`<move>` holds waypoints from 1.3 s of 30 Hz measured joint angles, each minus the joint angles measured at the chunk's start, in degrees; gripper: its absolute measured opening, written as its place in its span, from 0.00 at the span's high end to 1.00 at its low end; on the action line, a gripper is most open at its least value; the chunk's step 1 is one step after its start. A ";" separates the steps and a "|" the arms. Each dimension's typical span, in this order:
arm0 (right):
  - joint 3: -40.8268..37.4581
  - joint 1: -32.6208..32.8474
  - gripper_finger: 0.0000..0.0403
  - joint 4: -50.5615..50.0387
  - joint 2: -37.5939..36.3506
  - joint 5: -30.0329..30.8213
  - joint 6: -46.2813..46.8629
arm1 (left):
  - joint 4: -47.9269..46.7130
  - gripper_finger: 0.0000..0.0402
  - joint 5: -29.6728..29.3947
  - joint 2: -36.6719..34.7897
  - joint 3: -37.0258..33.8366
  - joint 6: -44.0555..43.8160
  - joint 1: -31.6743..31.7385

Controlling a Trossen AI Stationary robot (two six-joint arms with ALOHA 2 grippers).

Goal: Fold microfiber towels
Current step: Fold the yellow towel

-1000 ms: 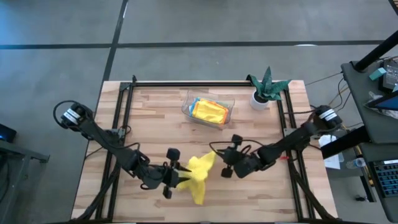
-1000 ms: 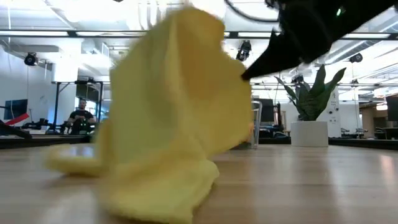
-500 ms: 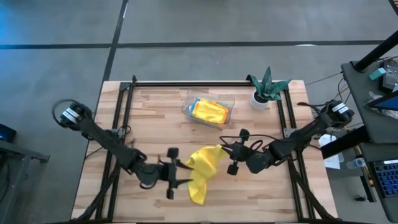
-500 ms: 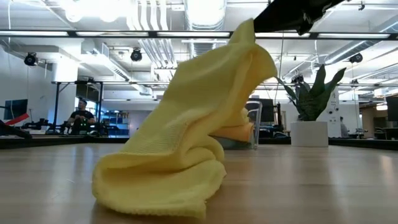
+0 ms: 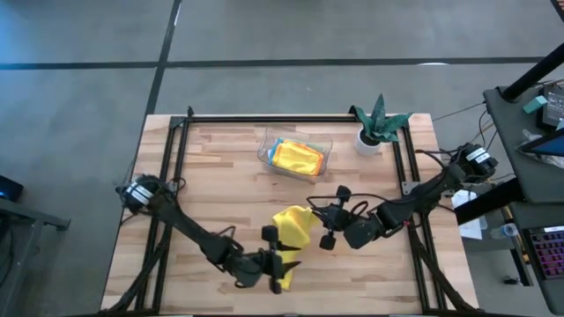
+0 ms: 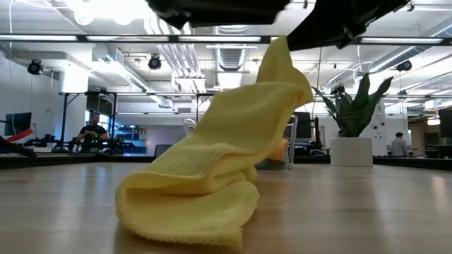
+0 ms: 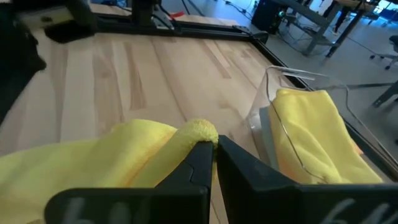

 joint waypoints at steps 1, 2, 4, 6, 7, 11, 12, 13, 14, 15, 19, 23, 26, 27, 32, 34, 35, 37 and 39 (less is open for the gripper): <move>0.00 0.00 0.97 -0.02 0.00 -0.09 0.00 | -1.47 0.59 0.00 0.74 1.32 0.18 0.19; 0.00 0.00 0.97 0.12 0.00 -0.38 0.00 | -3.75 0.59 -0.01 1.32 2.63 0.23 0.47; 0.00 0.00 0.97 0.29 -0.02 -0.73 0.00 | -7.29 0.59 -0.04 2.87 5.72 -0.20 1.10; 0.00 0.00 0.97 0.32 -0.02 -0.82 0.00 | -11.12 0.59 -0.09 4.34 8.80 -0.25 1.42; 0.00 0.00 0.97 0.34 -0.02 -0.82 0.00 | -12.62 0.58 -0.03 5.25 10.45 -0.26 1.59; 0.00 0.00 0.97 0.35 -0.02 -0.86 0.00 | -21.13 0.48 0.25 8.61 15.56 -0.28 2.19; 0.00 0.00 0.97 0.35 -0.02 -0.87 0.00 | -22.57 0.45 0.28 9.15 16.52 -0.31 2.33; 0.00 0.00 0.97 0.36 -0.02 -0.94 0.00 | -23.39 0.41 0.08 9.36 17.29 -0.34 2.53; 0.00 0.00 0.97 0.36 -0.02 -1.16 0.00 | -23.52 0.38 -0.68 9.40 17.70 -0.65 2.69; 0.00 0.00 0.97 0.34 -0.02 -1.34 0.04 | -23.47 0.34 -1.72 9.40 18.11 -1.45 2.86; 0.00 0.00 0.97 0.18 -0.02 -1.47 0.13 | -23.39 0.23 -8.46 9.48 18.34 -2.66 3.14; 0.00 0.00 0.97 0.23 -0.02 -1.45 0.13 | -23.20 0.18 -9.78 9.79 18.09 -3.24 3.23; 0.00 0.00 0.97 0.23 -0.02 -1.45 0.13 | -23.31 0.18 -9.64 10.82 18.11 -3.27 3.23; 0.00 0.00 0.97 0.23 -0.02 -1.46 0.13 | -23.09 0.18 -9.62 11.36 18.11 -3.27 3.23; 0.00 0.00 0.97 0.32 -0.03 -1.45 0.13 | -22.89 0.18 -10.05 13.50 18.11 -3.23 3.27; 0.00 0.00 0.97 0.30 -0.03 -1.46 0.13 | -23.32 0.18 -11.89 13.77 18.00 -3.22 3.29; 0.00 0.00 0.97 0.29 -0.04 -1.45 0.13 | -23.09 0.18 -12.67 13.77 18.00 -3.24 3.29; 0.00 0.00 0.97 0.29 -0.04 -1.46 0.13 | -22.77 0.20 -14.69 13.73 18.05 -3.12 3.29; 0.00 0.00 0.97 0.32 -0.04 -1.46 0.12 | -23.03 0.24 -15.74 13.72 18.05 -2.59 3.23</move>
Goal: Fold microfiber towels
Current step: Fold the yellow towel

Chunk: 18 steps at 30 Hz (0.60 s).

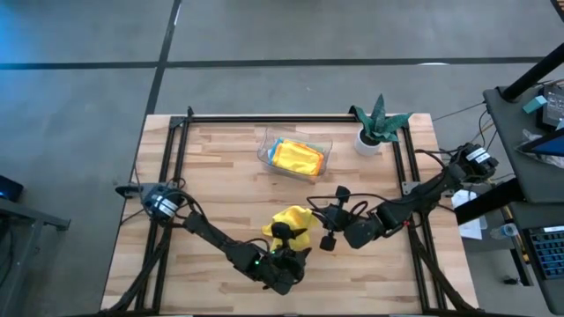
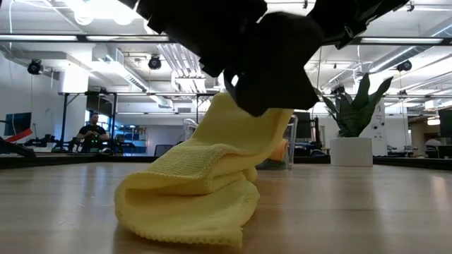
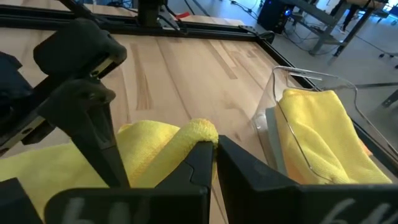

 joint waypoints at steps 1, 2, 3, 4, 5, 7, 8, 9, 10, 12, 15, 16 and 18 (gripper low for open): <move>0.00 0.00 0.97 0.00 0.00 0.00 -0.01 | -0.10 0.26 0.02 0.00 -0.02 0.43 0.00; 0.00 0.00 0.97 0.00 0.00 0.01 -0.01 | -0.08 0.28 0.04 0.00 -0.02 0.77 0.00; 0.00 0.00 0.97 0.00 0.00 0.00 0.00 | -0.16 0.31 0.02 -0.05 -0.02 0.80 0.00; 0.00 0.00 0.97 0.00 0.00 -0.02 0.01 | -0.32 0.34 0.04 -0.07 -0.02 0.81 0.00; 0.00 0.00 0.97 0.00 0.00 -0.24 -0.01 | -0.35 0.36 0.04 -0.07 -0.11 0.81 -0.01; 0.00 0.00 0.97 0.00 0.00 -1.03 -0.10 | -0.84 0.43 0.05 -0.07 -0.23 0.85 -0.02; 0.00 0.00 0.97 0.00 0.00 -1.14 -0.16 | -0.85 0.47 0.06 -0.07 -0.23 0.86 -0.03; 0.00 0.00 0.97 0.00 0.00 -1.20 -0.26 | -0.85 0.51 0.04 -0.07 -0.22 0.85 -0.13; 0.00 0.00 0.97 0.00 0.00 -1.24 -0.51 | -0.85 0.55 0.04 -0.09 -0.12 0.86 -0.25; 0.00 0.00 0.97 -0.02 0.00 -1.26 -0.56 | -0.83 0.65 0.04 -0.13 -0.01 1.15 -0.57; 0.00 0.00 0.97 -0.10 0.00 -1.28 -0.54 | -0.86 0.81 -0.05 -0.26 0.00 3.53 -1.32; 0.00 0.00 0.97 -0.22 0.00 -1.28 -0.44 | -0.91 0.87 -0.25 -0.42 0.00 4.75 -1.76; 0.00 0.00 0.97 -0.54 0.01 -1.29 0.00 | -0.95 0.96 -0.93 -1.10 0.00 7.00 -2.72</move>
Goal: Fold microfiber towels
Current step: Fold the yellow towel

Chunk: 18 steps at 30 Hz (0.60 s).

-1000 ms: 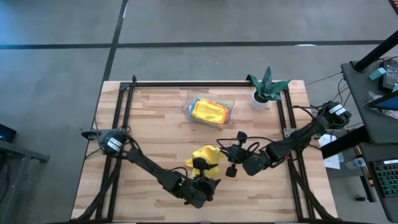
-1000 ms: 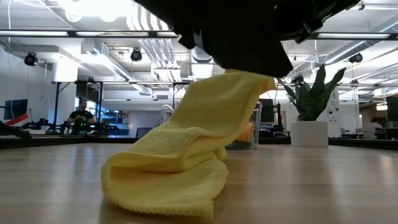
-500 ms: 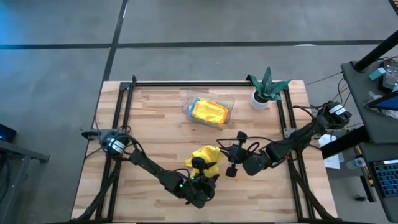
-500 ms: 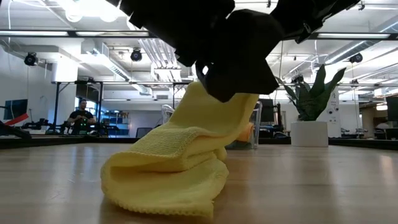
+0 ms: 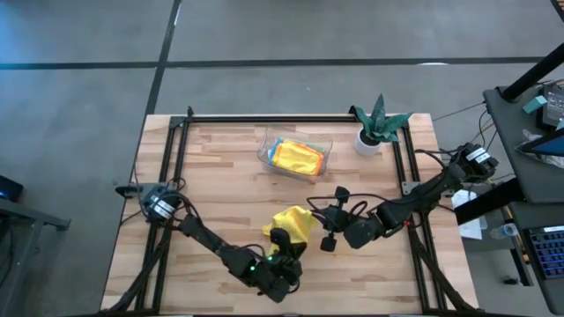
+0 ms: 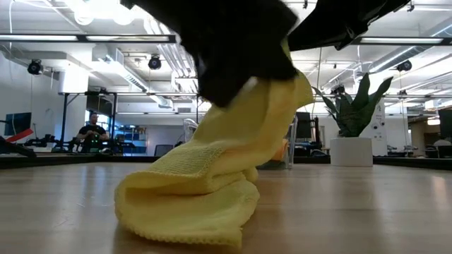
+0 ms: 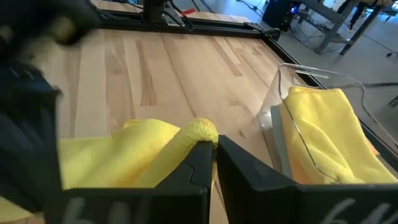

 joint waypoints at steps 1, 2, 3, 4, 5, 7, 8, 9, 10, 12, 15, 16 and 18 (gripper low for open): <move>0.00 0.00 0.97 0.00 -0.01 -0.01 0.03 | -0.04 0.98 -1.12 -0.67 0.00 0.67 -0.57; 0.00 0.00 0.97 0.01 -0.01 0.00 0.01 | -0.42 0.98 -2.61 -1.54 0.00 1.52 -1.19; 0.00 0.00 0.97 -0.01 -0.01 -0.01 0.01 | -1.01 0.99 -4.18 -2.31 0.00 1.98 -1.76; 0.00 0.00 0.97 -0.06 -0.01 0.00 0.02 | -2.23 0.99 -5.74 -3.38 0.00 2.19 -2.48; 0.00 0.00 0.97 -0.26 0.00 -0.01 0.04 | -3.94 1.00 -7.40 -4.64 -0.02 2.49 -3.30; 0.00 0.04 0.97 -0.99 -0.01 -0.01 0.07 | -6.44 1.00 -10.27 -6.80 -0.04 2.87 -4.76; 0.00 0.11 0.97 -1.73 -0.01 0.00 0.32 | -7.73 1.00 -11.86 -8.06 -0.04 2.89 -5.45; 0.00 0.11 0.97 -2.63 -0.01 0.00 0.58 | -9.40 1.00 -13.18 -9.38 -0.08 2.90 -6.18; 0.00 0.11 0.97 -3.43 -0.01 -0.01 1.09 | -11.00 1.00 -14.29 -10.67 -0.11 2.90 -6.69; 0.00 0.11 0.97 -5.12 -0.01 -0.01 2.28 | -13.59 1.00 -16.02 -12.95 -0.11 2.87 -7.11; 0.00 0.11 0.97 -5.92 -0.04 0.01 2.46 | -17.47 1.00 -18.87 -15.84 -0.47 2.83 -7.33; 0.00 0.11 0.97 -6.00 -0.10 0.01 2.44 | -18.42 1.00 -19.29 -16.89 -0.77 2.83 -7.31; 0.00 0.11 0.97 -6.28 -0.49 0.01 2.46 | -20.44 1.00 -20.71 -18.80 -1.80 2.90 -7.23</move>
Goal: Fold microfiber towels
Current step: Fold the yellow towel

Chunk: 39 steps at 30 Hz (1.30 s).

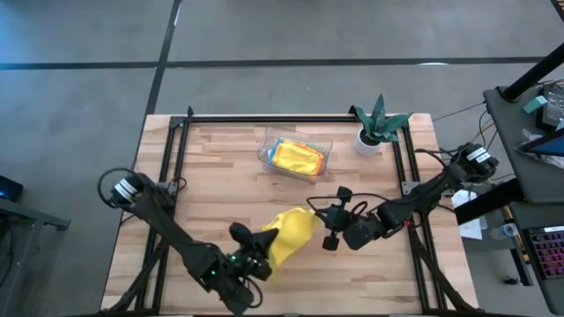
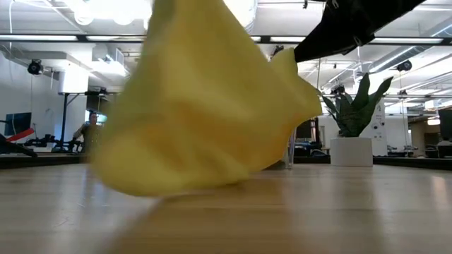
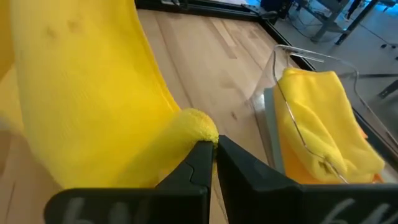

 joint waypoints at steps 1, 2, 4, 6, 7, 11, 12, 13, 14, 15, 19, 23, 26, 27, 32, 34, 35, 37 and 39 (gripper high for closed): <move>0.00 0.00 0.97 -0.50 -0.39 0.00 0.00 | 0.02 1.00 -0.17 -0.98 -0.65 0.02 0.11; 0.00 0.00 0.97 -0.97 -0.75 0.03 -0.01 | -0.33 1.00 -0.46 -2.25 -1.52 0.04 0.18; 0.00 0.00 0.97 -1.61 -1.67 0.42 0.00 | -2.00 1.00 -0.94 -4.93 -3.15 0.10 0.36; 0.00 0.00 0.97 -2.36 -2.74 0.40 0.22 | -2.90 1.00 -1.00 -7.86 -4.71 0.40 0.44; 0.00 0.00 0.97 -2.36 -3.21 -0.07 0.66 | -3.06 1.00 -0.96 -9.49 -5.69 1.29 0.44; 0.00 0.00 0.97 -2.10 -3.78 -9.91 0.78 | -3.09 1.00 -0.40 -15.95 -8.34 1.99 -0.15; 0.00 0.01 0.97 -2.19 -3.76 -11.76 1.03 | -2.92 1.00 0.61 -17.62 -8.91 2.19 -0.29; 0.00 0.03 0.97 -2.36 -3.70 -12.84 1.46 | -2.68 1.00 1.82 -19.25 -9.54 2.65 -0.35; 0.00 0.04 0.97 -2.48 -3.59 -13.38 2.30 | -2.38 1.00 3.00 -20.78 -10.19 2.97 -0.42; 0.00 0.02 0.97 -2.86 -3.51 -13.51 3.18 | -2.21 1.00 3.84 -22.13 -10.74 2.97 -0.53; 0.00 0.00 0.97 -4.16 -2.68 -13.57 5.13 | -2.27 1.00 4.91 -25.34 -12.01 3.27 -0.58; 0.00 0.00 0.97 -3.97 -1.78 -13.60 4.29 | -2.17 1.00 4.92 -26.44 -11.93 7.17 -0.58; 0.00 -0.01 0.97 -4.11 -1.69 -13.72 3.33 | -1.62 1.00 4.89 -26.73 -11.06 10.98 -0.58; 0.00 -0.02 0.97 -3.91 -1.73 -13.70 3.41 | -0.99 1.00 4.85 -26.93 -10.81 12.53 -0.56; 0.00 -0.02 0.96 -0.76 -1.81 -18.47 3.43 | 4.73 1.00 4.95 -27.22 -8.99 21.57 -0.54; 0.02 -0.12 0.93 0.56 -1.20 -21.02 3.43 | 8.53 1.00 5.39 -27.33 -8.88 25.86 -0.54; 0.02 -0.11 0.90 0.79 -0.69 -21.83 3.46 | 10.44 1.00 5.85 -27.42 -8.88 28.05 -0.54; 0.02 -0.11 0.84 0.85 0.60 -22.45 3.58 | 13.39 1.00 7.63 -27.52 -8.88 31.04 -0.54; 0.02 -0.11 0.76 0.88 2.00 -22.43 3.58 | 15.13 1.00 9.96 -27.55 -8.88 33.12 -0.54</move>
